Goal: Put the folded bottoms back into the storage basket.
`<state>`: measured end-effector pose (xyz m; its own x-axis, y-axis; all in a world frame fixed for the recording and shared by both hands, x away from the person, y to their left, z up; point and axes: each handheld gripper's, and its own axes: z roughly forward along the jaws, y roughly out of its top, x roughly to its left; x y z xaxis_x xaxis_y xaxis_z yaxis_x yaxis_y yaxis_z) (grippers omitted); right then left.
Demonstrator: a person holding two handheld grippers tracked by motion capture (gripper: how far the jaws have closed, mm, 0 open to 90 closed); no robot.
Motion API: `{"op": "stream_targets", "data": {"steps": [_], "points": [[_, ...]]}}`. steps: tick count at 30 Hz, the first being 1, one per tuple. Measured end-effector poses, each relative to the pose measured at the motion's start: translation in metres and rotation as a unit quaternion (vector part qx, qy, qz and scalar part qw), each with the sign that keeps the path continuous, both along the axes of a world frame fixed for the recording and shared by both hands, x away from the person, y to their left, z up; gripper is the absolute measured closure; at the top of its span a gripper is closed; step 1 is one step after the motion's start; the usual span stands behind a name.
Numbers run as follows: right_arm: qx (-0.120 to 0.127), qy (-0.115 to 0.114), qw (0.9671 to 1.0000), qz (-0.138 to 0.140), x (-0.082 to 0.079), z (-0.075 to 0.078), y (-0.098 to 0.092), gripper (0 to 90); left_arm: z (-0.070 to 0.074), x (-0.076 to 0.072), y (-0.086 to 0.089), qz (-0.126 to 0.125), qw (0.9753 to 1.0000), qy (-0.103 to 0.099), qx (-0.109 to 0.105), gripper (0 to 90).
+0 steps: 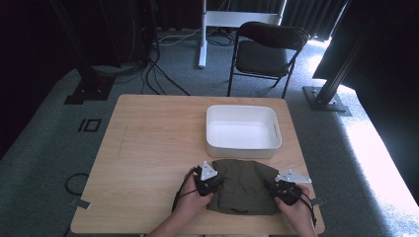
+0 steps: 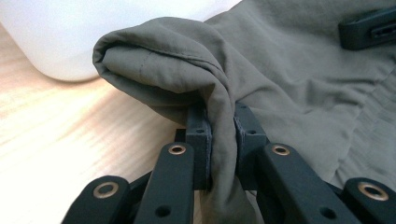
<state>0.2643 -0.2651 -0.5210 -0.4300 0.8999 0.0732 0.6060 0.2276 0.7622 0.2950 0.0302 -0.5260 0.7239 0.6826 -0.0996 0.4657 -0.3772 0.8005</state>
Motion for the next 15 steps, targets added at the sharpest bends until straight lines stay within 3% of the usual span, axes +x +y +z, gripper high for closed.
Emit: {"op": "stream_targets", "data": {"steps": [11, 15], "points": [[0.035, -0.033, 0.9988, 0.006, 0.003, 0.043, -0.002, 78.3, 0.036, 0.004, 0.011, 0.006, 0.9992, -0.021, -0.032, 81.4], [0.035, -0.044, 0.9984, 0.008, 0.007, 0.056, -0.001, 78.3, 0.049, 0.009, 0.013, 0.006, 0.9988, -0.033, -0.036, 81.4]]}}
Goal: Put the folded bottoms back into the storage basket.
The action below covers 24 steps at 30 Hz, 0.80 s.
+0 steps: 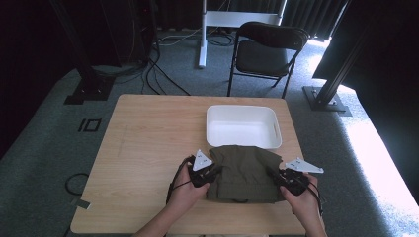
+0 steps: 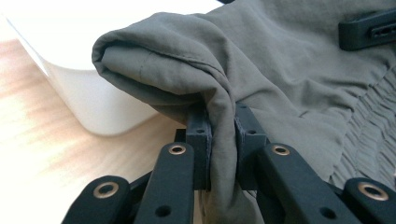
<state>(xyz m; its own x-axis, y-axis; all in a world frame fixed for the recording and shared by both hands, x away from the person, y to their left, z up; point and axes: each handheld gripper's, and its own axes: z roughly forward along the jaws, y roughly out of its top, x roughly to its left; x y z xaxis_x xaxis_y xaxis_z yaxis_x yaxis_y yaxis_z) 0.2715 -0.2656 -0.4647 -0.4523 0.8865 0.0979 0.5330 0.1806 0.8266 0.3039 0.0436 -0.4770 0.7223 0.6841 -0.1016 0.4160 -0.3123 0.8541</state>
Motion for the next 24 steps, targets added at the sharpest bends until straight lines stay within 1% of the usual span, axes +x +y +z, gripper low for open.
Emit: {"op": "stream_targets", "data": {"steps": [1, 2, 3, 5, 7, 9, 11, 13, 17, 18, 19, 24], "points": [[0.002, -0.003, 1.0000, 0.000, 0.002, 0.003, 0.000, 78.3, 0.003, 0.002, 0.001, 0.000, 1.0000, -0.002, 0.000, 81.3], [0.002, -0.006, 1.0000, 0.002, 0.004, 0.006, 0.000, 78.3, 0.006, 0.004, 0.001, 0.002, 1.0000, -0.003, -0.005, 81.3], [0.004, -0.006, 1.0000, 0.001, 0.006, 0.009, 0.001, 78.3, 0.010, 0.006, 0.002, 0.002, 1.0000, -0.007, -0.004, 81.3], [0.007, -0.013, 0.9999, 0.000, 0.010, 0.015, 0.001, 78.3, 0.016, 0.010, 0.002, 0.002, 0.9999, -0.013, -0.007, 81.3], [0.012, -0.017, 0.9998, 0.000, 0.014, 0.021, 0.000, 78.3, 0.021, 0.014, 0.002, 0.003, 0.9998, -0.019, -0.006, 81.2], [0.010, -0.022, 0.9997, -0.001, 0.018, 0.027, 0.001, 78.3, 0.026, 0.018, 0.002, 0.004, 0.9997, -0.023, -0.004, 81.2], [0.013, -0.026, 0.9996, -0.003, 0.022, 0.032, 0.001, 78.3, 0.031, 0.022, 0.002, 0.008, 0.9996, -0.027, -0.010, 80.9], [0.016, -0.030, 0.9994, -0.004, 0.026, 0.037, 0.000, 78.3, 0.035, 0.025, 0.001, 0.010, 0.9995, -0.028, -0.015, 80.7], [0.012, -0.036, 0.9993, -0.005, 0.033, 0.045, 0.000, 78.3, 0.042, 0.033, 0.000, 0.012, 0.9993, -0.031, -0.014, 80.7], [0.012, -0.036, 0.9993, -0.005, 0.033, 0.045, 0.000, 78.3, 0.042, 0.033, 0.000, 0.012, 0.9993, -0.031, -0.014, 80.7], [0.009, -0.038, 0.9992, -0.007, 0.037, 0.048, 0.001, 78.3, 0.044, 0.037, -0.001, 0.014, 0.9992, -0.031, -0.018, 80.8], [0.010, -0.039, 0.9991, -0.010, 0.049, 0.053, 0.001, 78.3, 0.048, 0.049, 0.000, 0.018, 0.9992, -0.027, -0.022, 80.8]]}}
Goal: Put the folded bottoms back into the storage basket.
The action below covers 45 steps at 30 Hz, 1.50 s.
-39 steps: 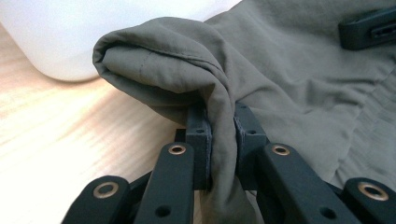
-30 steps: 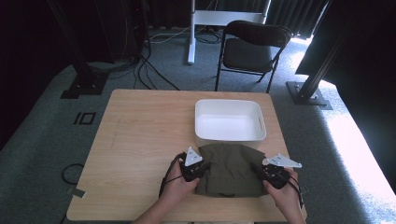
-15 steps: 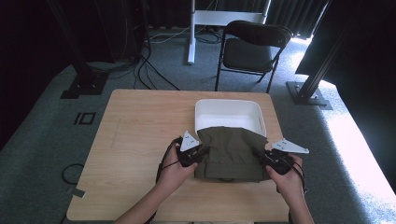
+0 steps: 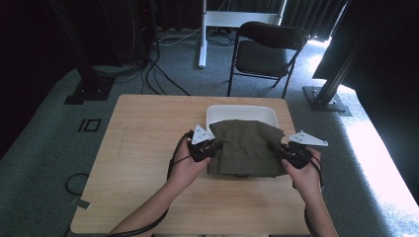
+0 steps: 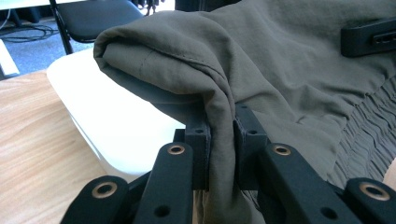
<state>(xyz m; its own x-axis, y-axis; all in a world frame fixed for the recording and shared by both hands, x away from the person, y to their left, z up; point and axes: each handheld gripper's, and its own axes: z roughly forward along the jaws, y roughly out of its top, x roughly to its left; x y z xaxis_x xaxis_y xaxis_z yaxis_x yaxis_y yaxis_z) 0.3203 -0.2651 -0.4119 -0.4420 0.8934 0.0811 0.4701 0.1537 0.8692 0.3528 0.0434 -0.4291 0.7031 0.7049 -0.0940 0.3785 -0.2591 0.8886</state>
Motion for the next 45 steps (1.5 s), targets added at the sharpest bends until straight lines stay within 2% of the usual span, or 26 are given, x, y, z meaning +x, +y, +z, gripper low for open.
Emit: {"op": "stream_targets", "data": {"steps": [5, 11, 17, 27, 33, 37, 45], "points": [[0.008, -0.001, 1.0000, -0.003, 0.013, 0.008, -0.002, 78.3, 0.009, 0.013, -0.001, -0.001, 1.0000, -0.002, -0.008, 80.8], [-0.004, -0.004, 0.9999, -0.016, 0.029, 0.015, -0.001, 78.3, 0.017, 0.027, -0.004, 0.003, 0.9999, -0.005, -0.009, 80.8], [0.000, 0.001, 0.9997, -0.023, 0.045, 0.016, -0.002, 78.3, 0.018, 0.042, -0.007, 0.011, 0.9999, -0.004, -0.005, 80.8], [0.014, 0.013, 0.9992, -0.036, 0.075, 0.017, -0.006, 78.2, 0.019, 0.069, -0.012, 0.020, 0.9997, 0.004, -0.015, 80.8], [0.020, 0.021, 0.9986, -0.044, 0.091, 0.018, -0.006, 78.2, 0.020, 0.084, -0.015, 0.029, 0.9994, 0.011, -0.013, 80.8], [0.022, 0.026, 0.9983, -0.048, 0.101, 0.015, -0.004, 78.2, 0.017, 0.093, -0.015, 0.036, 0.9991, 0.018, -0.013, 80.9], [0.014, 0.035, 0.9980, -0.050, 0.116, -0.002, 0.001, 78.2, 0.000, 0.110, -0.013, 0.049, 0.9978, 0.040, -0.017, 80.8]]}}
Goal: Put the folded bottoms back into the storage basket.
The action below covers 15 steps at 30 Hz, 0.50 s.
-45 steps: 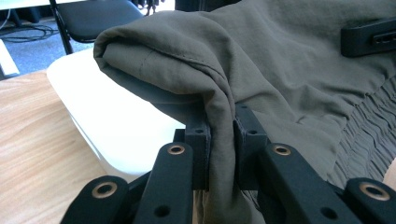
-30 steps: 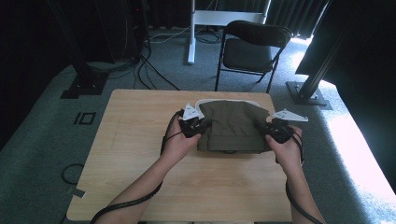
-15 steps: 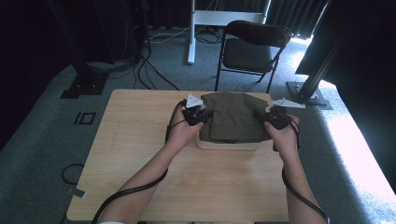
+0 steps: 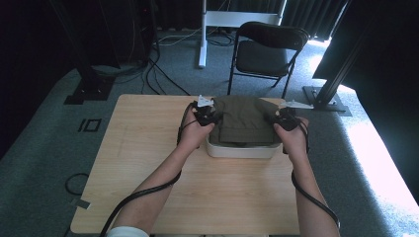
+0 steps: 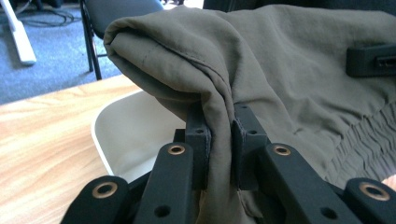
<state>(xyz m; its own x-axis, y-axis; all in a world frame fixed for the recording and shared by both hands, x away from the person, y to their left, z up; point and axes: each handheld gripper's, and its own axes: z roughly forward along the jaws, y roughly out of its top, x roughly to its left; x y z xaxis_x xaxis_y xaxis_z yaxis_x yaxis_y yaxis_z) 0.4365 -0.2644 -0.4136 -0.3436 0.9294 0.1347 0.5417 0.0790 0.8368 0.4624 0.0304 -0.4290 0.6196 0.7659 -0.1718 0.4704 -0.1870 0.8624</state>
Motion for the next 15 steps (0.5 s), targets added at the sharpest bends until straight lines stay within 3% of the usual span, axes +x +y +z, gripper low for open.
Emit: {"op": "stream_targets", "data": {"steps": [9, 15], "points": [[-0.009, 0.022, 0.9997, -0.009, 0.017, -0.019, 0.004, 78.2, -0.016, 0.012, -0.005, 0.008, 0.9995, 0.025, 0.017, 80.8], [-0.004, 0.054, 0.9984, -0.016, 0.026, -0.042, 0.005, 78.2, -0.033, 0.019, -0.010, 0.014, 0.9978, 0.046, 0.045, 80.7]]}}
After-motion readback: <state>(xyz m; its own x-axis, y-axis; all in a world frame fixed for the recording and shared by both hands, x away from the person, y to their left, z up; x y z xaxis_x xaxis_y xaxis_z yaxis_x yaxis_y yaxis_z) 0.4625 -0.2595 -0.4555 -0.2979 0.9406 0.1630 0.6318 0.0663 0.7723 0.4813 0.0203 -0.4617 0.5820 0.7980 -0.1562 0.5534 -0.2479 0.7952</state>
